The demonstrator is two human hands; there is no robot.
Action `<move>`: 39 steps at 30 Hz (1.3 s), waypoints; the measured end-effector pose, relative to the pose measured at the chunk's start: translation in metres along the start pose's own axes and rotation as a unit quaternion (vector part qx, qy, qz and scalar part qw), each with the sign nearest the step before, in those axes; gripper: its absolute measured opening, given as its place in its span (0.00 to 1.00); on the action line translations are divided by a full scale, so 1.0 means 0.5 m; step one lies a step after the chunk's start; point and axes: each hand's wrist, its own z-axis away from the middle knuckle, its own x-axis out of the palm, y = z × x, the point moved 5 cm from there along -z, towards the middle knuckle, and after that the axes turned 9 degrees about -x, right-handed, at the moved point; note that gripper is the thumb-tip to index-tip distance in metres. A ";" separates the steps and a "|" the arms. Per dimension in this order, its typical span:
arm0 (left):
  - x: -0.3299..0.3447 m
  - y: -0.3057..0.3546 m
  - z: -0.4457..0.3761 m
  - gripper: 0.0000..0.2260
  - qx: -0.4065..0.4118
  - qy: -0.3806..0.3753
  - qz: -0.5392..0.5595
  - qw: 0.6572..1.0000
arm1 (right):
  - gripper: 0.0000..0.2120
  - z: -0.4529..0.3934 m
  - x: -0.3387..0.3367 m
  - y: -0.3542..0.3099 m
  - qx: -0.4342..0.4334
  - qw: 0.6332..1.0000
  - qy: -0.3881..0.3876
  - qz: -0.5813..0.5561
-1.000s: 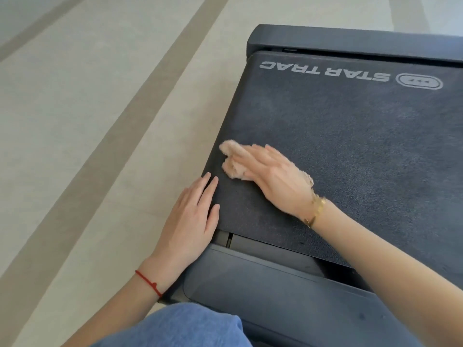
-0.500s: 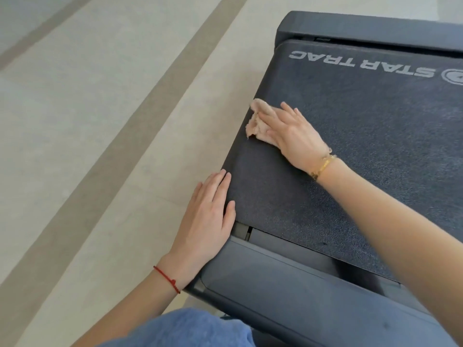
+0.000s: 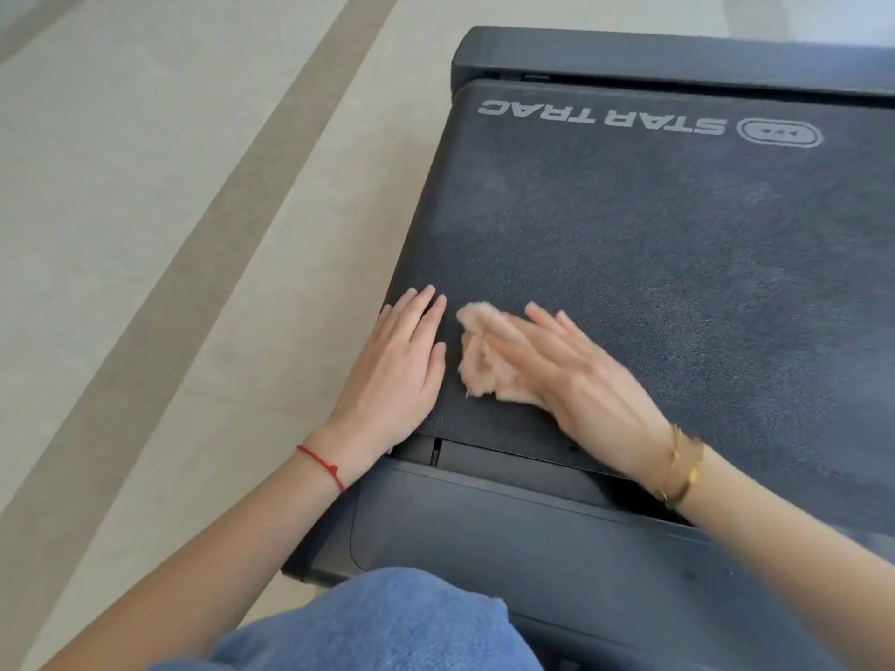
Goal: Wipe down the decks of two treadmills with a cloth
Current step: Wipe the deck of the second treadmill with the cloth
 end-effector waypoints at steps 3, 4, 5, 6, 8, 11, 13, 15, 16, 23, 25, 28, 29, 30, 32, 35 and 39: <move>0.011 0.025 -0.047 0.23 0.022 -0.003 -0.013 1.000 | 0.29 -0.036 -0.031 0.085 0.088 0.995 0.025 0.024; 0.013 0.033 -0.061 0.23 0.027 -0.003 -0.015 1.000 | 0.28 -0.039 -0.037 0.095 0.097 0.994 0.034 0.025; 0.016 0.039 -0.074 0.23 0.030 -0.003 -0.017 0.999 | 0.28 -0.037 -0.037 0.090 0.092 0.995 0.039 0.027; 0.017 0.044 -0.086 0.23 0.033 -0.003 -0.019 0.999 | 0.28 -0.031 -0.034 0.073 0.076 0.996 0.045 0.032; 0.018 0.049 -0.112 0.23 0.037 -0.003 -0.018 0.999 | 0.30 -0.005 -0.027 0.028 0.036 0.997 0.061 0.043; 0.020 0.057 -0.144 0.23 0.043 -0.006 -0.019 0.999 | 0.30 0.040 -0.013 0.011 0.021 0.996 0.065 0.065; 0.023 0.061 -0.161 0.23 0.047 -0.011 -0.029 0.998 | 0.32 0.044 -0.016 0.033 0.030 0.996 0.061 0.064; 0.027 0.065 -0.180 0.23 0.051 -0.015 -0.038 0.998 | 0.35 0.024 -0.027 0.079 0.065 0.995 0.058 0.050; 0.029 0.068 -0.190 0.23 0.054 -0.016 -0.042 0.998 | 0.37 0.009 -0.039 0.112 0.093 0.992 0.064 0.049; 0.040 0.090 -0.231 0.24 0.048 -0.028 -0.047 0.997 | 0.30 -0.023 -0.064 0.178 0.153 0.983 0.096 0.041; 0.041 0.099 -0.241 0.24 0.043 -0.030 -0.049 0.997 | 0.28 -0.005 -0.063 0.127 0.103 0.985 0.126 0.052; 0.041 0.111 -0.254 0.23 0.043 -0.031 -0.040 0.998 | 0.22 0.020 -0.065 0.094 0.078 0.988 0.123 0.045; 0.042 0.114 -0.258 0.23 0.044 -0.027 -0.038 0.998 | 0.21 0.026 -0.065 0.091 0.080 0.989 0.115 0.050; 0.043 0.116 -0.262 0.23 0.044 -0.025 -0.037 0.998 | 0.21 0.030 -0.064 0.091 0.083 0.989 0.106 0.057; 0.047 0.120 -0.265 0.23 0.040 -0.026 -0.036 0.998 | 0.21 0.034 -0.061 0.098 0.093 0.990 0.089 0.066; 0.054 0.123 -0.266 0.23 0.030 -0.025 -0.030 0.999 | 0.23 0.033 -0.047 0.131 0.125 0.987 0.071 0.075; 0.062 0.117 -0.282 0.23 0.023 -0.011 -0.034 0.999 | 0.29 -0.001 -0.054 0.228 0.159 0.981 0.075 0.081</move>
